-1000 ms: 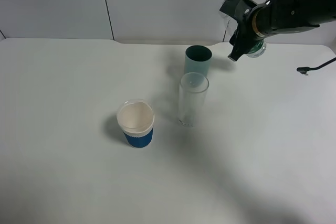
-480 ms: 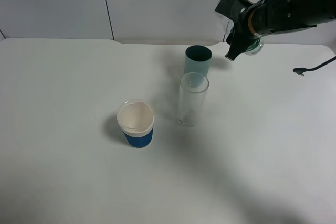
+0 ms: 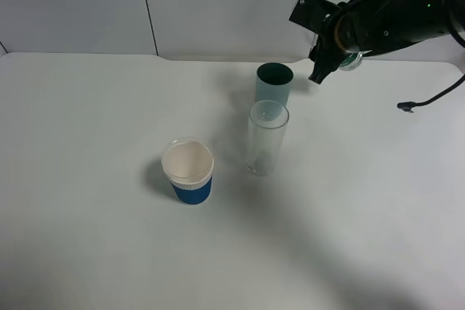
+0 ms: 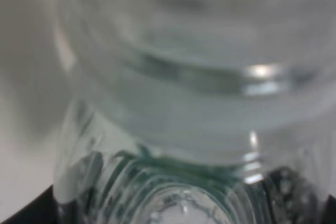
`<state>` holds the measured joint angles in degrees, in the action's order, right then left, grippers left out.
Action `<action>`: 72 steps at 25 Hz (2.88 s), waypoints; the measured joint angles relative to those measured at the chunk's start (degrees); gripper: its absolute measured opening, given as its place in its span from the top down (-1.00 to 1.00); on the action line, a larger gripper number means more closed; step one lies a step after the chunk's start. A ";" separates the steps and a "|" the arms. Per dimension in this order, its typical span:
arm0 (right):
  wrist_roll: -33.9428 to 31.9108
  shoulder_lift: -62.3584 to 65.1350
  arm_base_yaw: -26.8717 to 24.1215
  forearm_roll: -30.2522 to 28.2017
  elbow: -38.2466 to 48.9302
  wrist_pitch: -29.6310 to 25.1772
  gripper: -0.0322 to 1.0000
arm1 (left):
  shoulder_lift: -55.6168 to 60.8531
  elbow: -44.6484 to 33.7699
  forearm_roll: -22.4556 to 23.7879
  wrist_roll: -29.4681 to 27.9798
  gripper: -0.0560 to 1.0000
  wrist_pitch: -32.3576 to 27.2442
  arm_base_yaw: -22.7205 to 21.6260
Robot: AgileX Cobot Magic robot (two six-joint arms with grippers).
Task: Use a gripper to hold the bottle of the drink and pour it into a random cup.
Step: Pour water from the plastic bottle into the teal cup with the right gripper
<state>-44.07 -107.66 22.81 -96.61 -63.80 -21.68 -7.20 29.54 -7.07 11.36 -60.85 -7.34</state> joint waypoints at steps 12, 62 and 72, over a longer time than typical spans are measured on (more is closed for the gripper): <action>0.50 -3.96 2.94 -2.38 0.00 -4.65 -0.16 | 0.00 0.00 0.00 0.00 -0.99 0.00 0.00; 22.60 -4.99 5.58 -2.38 0.00 -14.98 -0.16 | 0.00 0.00 0.00 0.00 -0.99 0.00 0.00; 27.16 -4.99 5.58 -2.38 0.00 -15.40 -0.16 | 0.00 0.00 0.00 0.00 -0.99 0.00 0.00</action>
<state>-16.91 -112.65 28.40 -98.99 -63.80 -37.08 -7.20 29.54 -7.07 11.36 -60.85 -7.34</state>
